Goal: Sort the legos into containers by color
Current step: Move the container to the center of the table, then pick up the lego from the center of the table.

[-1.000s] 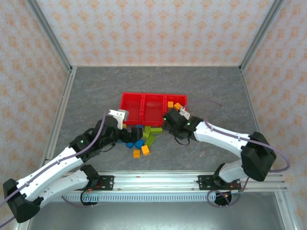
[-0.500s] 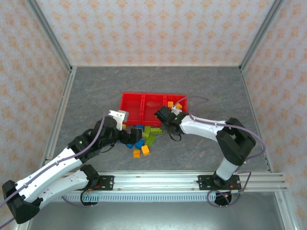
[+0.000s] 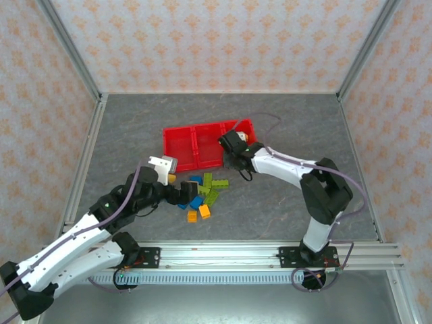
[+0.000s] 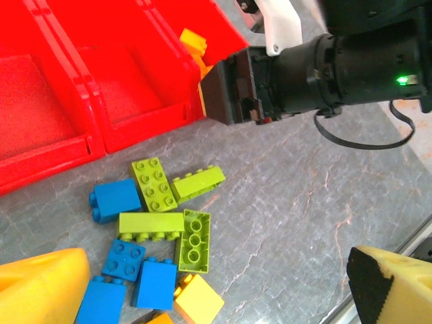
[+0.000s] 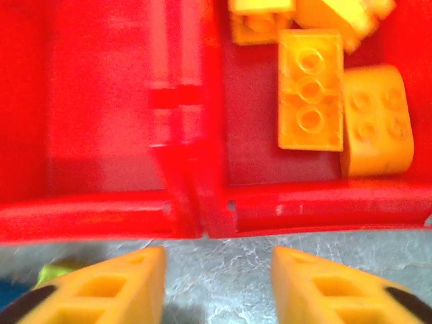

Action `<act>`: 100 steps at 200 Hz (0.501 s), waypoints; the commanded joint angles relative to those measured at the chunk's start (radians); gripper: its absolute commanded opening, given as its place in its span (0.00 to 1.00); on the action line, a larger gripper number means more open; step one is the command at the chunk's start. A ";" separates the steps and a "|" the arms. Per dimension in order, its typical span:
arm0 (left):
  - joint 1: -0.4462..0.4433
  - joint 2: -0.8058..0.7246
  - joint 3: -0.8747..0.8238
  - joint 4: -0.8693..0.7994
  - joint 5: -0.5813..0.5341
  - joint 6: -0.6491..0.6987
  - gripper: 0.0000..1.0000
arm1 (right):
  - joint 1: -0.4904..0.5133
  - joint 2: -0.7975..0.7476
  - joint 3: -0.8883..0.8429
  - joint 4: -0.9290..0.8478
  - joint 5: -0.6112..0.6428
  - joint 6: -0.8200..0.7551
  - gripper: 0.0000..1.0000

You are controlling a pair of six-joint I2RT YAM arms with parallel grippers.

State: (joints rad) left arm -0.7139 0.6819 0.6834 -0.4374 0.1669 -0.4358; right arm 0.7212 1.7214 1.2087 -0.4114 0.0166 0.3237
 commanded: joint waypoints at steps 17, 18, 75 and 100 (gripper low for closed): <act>-0.005 -0.096 -0.004 0.004 -0.100 0.018 0.99 | 0.037 -0.188 -0.013 -0.035 -0.061 -0.471 0.60; -0.005 -0.098 -0.004 0.004 -0.102 0.019 0.99 | 0.040 -0.193 -0.014 -0.034 -0.056 -0.483 0.60; -0.006 -0.117 0.041 -0.023 -0.149 0.019 0.99 | 0.078 -0.344 -0.185 0.021 -0.033 -1.060 0.80; -0.005 -0.120 -0.041 0.043 -0.187 -0.055 0.99 | 0.081 -0.238 -0.146 -0.065 -0.010 -1.120 0.75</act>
State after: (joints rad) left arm -0.7139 0.5644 0.6937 -0.4362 0.0383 -0.4297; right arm 0.8021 1.3975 1.0485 -0.4015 -0.0242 -0.6029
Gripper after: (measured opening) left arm 0.992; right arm 0.768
